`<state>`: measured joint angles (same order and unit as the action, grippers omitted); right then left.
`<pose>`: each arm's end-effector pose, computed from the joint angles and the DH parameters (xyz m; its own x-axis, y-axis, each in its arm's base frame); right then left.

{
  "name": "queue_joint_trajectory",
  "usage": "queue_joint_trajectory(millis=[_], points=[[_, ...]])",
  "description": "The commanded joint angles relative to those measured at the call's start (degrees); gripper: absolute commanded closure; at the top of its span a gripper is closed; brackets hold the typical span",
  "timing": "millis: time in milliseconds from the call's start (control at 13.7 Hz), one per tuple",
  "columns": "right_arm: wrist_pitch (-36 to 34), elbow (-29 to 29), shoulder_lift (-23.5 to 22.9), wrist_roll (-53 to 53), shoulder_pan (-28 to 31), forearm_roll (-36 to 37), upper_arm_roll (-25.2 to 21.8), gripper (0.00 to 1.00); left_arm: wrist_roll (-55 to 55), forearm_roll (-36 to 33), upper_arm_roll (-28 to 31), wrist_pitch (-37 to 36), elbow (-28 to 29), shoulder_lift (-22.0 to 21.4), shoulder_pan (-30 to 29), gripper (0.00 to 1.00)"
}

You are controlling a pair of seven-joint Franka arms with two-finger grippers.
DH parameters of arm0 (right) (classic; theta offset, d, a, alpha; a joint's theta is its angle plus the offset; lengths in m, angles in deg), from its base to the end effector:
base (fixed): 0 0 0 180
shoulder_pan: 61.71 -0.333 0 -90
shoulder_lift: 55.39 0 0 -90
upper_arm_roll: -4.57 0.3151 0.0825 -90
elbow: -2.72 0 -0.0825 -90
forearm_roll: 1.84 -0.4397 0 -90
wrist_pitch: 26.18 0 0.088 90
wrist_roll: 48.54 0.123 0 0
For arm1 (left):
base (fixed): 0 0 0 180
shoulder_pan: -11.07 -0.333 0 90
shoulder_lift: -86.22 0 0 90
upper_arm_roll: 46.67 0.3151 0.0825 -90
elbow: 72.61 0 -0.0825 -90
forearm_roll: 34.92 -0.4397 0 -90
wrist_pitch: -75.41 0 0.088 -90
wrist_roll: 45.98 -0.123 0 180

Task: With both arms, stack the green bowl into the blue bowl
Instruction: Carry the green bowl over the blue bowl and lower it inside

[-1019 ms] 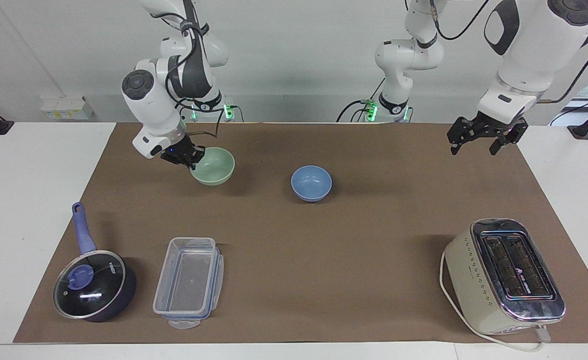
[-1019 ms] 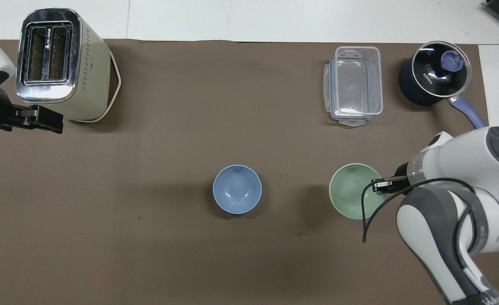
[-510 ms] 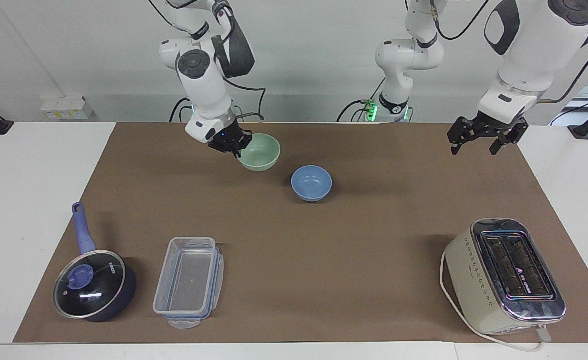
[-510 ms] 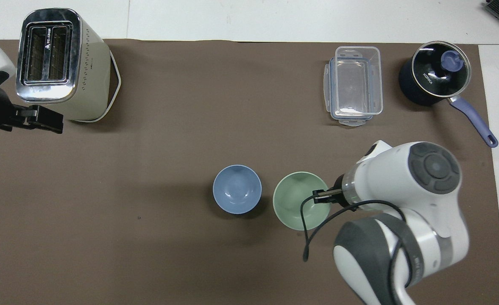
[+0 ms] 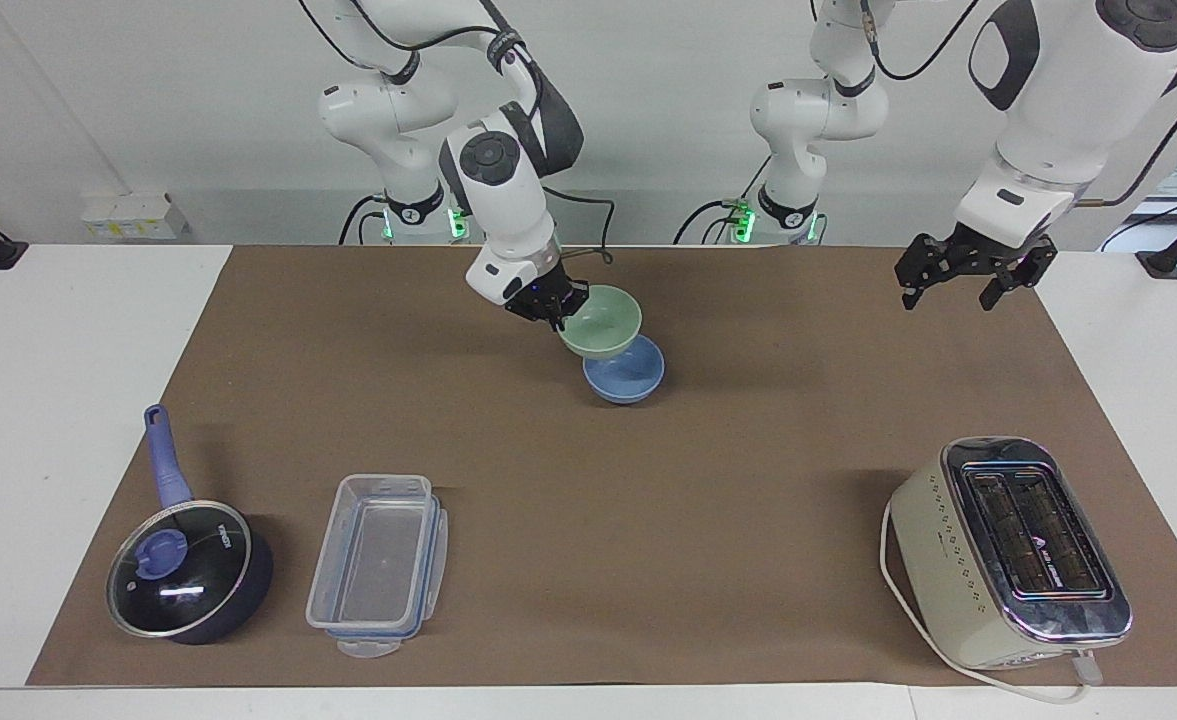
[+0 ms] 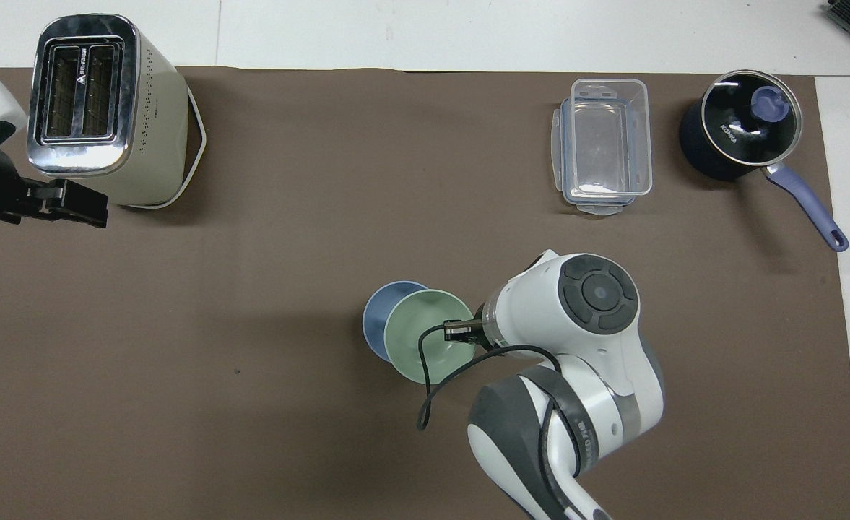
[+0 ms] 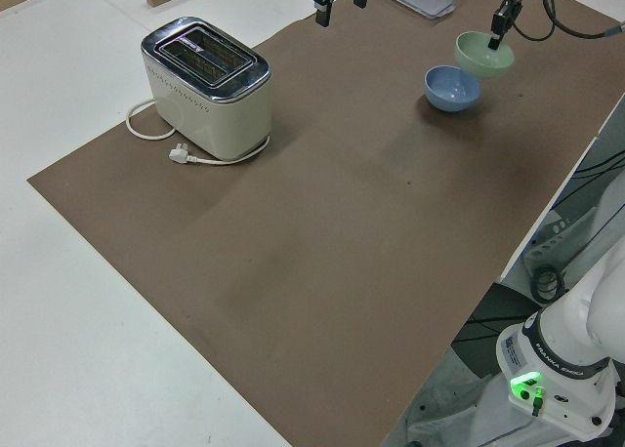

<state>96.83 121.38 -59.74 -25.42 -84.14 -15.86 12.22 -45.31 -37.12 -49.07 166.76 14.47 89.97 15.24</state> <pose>0.5202 0.3163 0.3495 0.9953 -0.0033 -0.0968 -0.0218 -0.9815 -0.1903 0.6293 -0.0670 0.5961 0.9946 -0.1036 0.0095 -0.1032 -0.9940 -0.0355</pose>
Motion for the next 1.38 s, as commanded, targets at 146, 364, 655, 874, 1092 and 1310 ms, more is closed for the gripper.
queue_joint_trajectory(millis=[146,364,655,874,1092,1310], points=[[-0.22,-5.37,-5.67,7.11,-1.83,-1.36,-0.27,1.0,-0.84,0.62,-0.24,-0.38,-0.42,-0.06,-0.58,0.0],[0.65,-4.84,-6.89,7.38,-3.05,-1.36,-0.27,1.0,-0.84,0.62,-0.24,-0.38,-0.42,-0.15,-0.66,0.0],[1.53,-4.75,-7.86,7.02,-3.06,-1.19,-0.27,1.0,-0.84,0.62,-0.24,-0.38,-0.42,-0.15,-0.66,0.0],[4.69,-2.82,-7.78,6.59,-2.97,-1.19,-0.27,1.0,-0.84,0.62,-0.24,-0.38,-0.42,-0.15,-0.66,0.0],[4.96,-2.82,-7.87,6.59,-2.97,-0.49,-0.36,1.0,-0.84,0.62,-0.24,-0.38,-0.42,-0.15,-0.66,0.0],[4.79,-2.73,-7.87,6.32,-2.88,-0.22,-0.36,0.96,-0.84,0.62,-0.24,-0.38,-0.42,-0.15,-0.66,0.0]])
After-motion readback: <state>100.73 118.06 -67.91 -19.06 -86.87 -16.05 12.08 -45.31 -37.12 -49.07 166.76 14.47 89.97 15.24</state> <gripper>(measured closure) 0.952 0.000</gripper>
